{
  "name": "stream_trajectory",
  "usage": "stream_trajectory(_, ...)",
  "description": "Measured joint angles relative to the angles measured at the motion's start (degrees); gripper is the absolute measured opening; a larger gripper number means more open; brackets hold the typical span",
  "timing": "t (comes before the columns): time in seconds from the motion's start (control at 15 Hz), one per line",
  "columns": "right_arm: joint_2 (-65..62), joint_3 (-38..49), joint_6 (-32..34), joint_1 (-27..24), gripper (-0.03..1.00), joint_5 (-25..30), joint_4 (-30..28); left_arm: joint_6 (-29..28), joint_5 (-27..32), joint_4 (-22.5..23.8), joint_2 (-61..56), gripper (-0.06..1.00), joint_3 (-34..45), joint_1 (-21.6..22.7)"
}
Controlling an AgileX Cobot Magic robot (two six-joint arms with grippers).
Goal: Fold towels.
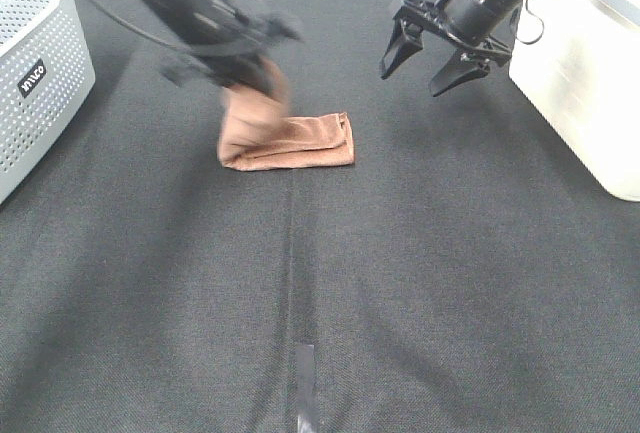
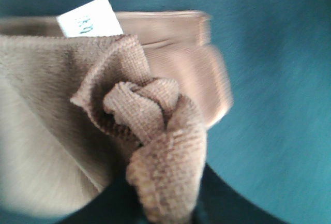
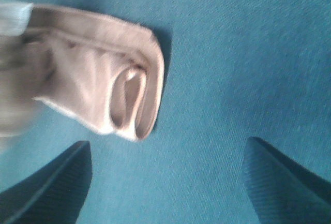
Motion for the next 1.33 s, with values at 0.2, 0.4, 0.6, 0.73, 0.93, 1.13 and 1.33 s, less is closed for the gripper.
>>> stream_trajectory(0.2,0.11,0.00,1.32,0.00,0.76,1.66,0.06,-3.90,-5.84,-4.93,2.12,0.53,0.00,-1.83)
stream_trajectory(0.4,0.11,0.00,1.38,0.00,0.76,1.66,1.09,-2.69,-7.51,-9.91,2.06,0.77,0.00,-2.29)
stream_trajectory(0.6,0.11,0.00,1.26,0.00,0.76,1.66,3.50,-0.17,-7.56,-10.14,0.52,0.78,0.00,-1.32)
stream_trajectory(0.73,0.11,0.00,-0.34,0.11,0.76,1.66,6.82,4.30,-7.51,-9.11,-2.92,0.78,0.00,1.32)
stream_trajectory(0.93,0.40,0.00,-3.67,4.18,0.76,-2.01,12.32,6.70,-7.51,-2.35,-7.45,0.78,-0.11,7.16)
stream_trajectory(1.13,3.67,0.00,-6.88,9.17,0.76,-7.85,19.31,6.70,-5.21,-0.17,-7.56,0.78,-0.17,10.66)
stream_trajectory(1.33,8.65,0.00,-8.19,9.91,0.76,-12.03,26.18,6.70,-3.72,2.92,-7.51,0.78,-0.17,11.17)
